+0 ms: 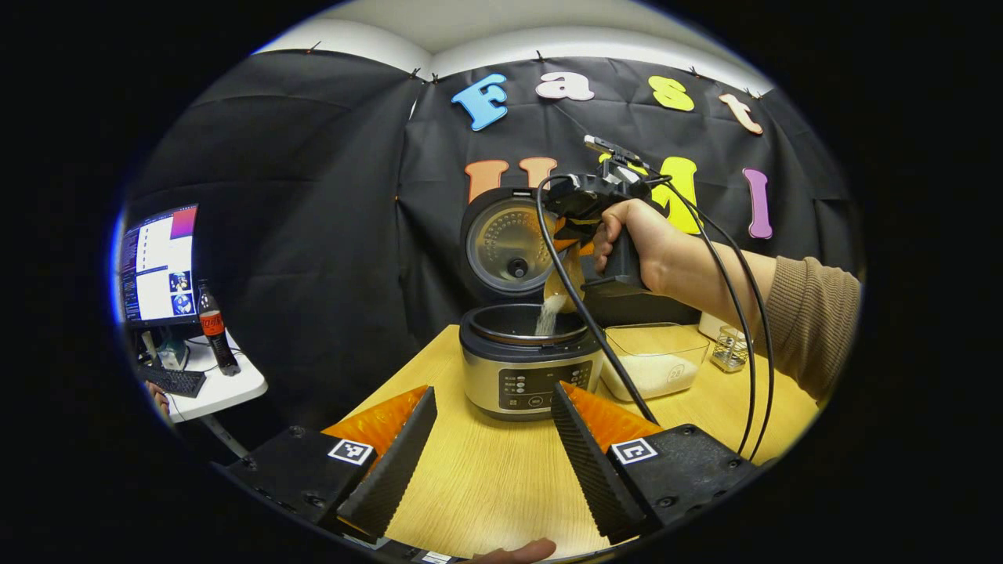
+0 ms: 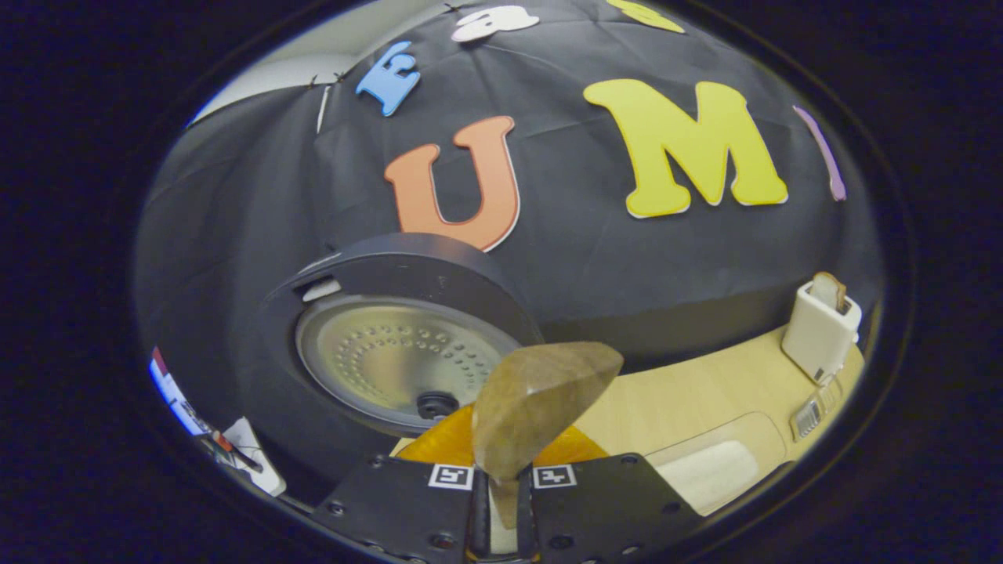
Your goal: Close the left gripper, press the button to open the rice cooker; take a wooden spoon from the chopstick holder with the right hand, scoop a spoonful of rice and pour it into the rice cooker, then put the wooden spoon back into the chopstick holder.
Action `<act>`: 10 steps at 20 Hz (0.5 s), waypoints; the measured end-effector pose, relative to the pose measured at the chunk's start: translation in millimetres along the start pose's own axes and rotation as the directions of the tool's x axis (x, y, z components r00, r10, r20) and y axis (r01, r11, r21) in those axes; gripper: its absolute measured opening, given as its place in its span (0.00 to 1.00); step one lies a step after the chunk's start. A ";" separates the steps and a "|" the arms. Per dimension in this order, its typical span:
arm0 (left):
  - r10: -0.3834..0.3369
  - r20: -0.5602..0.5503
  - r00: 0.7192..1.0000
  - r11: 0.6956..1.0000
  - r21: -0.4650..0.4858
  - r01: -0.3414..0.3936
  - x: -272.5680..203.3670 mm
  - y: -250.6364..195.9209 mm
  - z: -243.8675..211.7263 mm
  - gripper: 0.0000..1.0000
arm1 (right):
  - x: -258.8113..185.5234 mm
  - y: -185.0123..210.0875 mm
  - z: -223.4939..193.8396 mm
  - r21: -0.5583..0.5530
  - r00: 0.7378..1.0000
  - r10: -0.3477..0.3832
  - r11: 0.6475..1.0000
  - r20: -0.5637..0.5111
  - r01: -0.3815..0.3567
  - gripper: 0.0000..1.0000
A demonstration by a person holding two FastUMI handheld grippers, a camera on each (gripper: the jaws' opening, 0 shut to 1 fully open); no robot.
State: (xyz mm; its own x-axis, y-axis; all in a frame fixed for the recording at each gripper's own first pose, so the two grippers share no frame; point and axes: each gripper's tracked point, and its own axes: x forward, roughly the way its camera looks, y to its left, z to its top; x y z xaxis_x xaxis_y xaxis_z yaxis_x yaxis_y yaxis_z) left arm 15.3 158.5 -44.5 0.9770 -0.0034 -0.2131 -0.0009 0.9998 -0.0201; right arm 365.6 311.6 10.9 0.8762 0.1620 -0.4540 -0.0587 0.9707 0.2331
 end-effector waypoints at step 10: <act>0.027 -0.010 1.000 1.000 0.010 -0.027 0.2 12.5 -3.3 0.94 | 3.6 27.9 15.8 -0.410 0.991 0.008 0.911 0.131 0.047 0.13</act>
State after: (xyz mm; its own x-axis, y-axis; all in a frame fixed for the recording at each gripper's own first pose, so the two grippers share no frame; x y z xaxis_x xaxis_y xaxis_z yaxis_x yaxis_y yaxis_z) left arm 14.7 170.9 -48.1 0.9744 0.0237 -0.2235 -0.0253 0.9997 -0.0042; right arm 374.6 336.4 29.4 0.9308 0.1452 -0.3354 -0.2085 0.9646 -0.1612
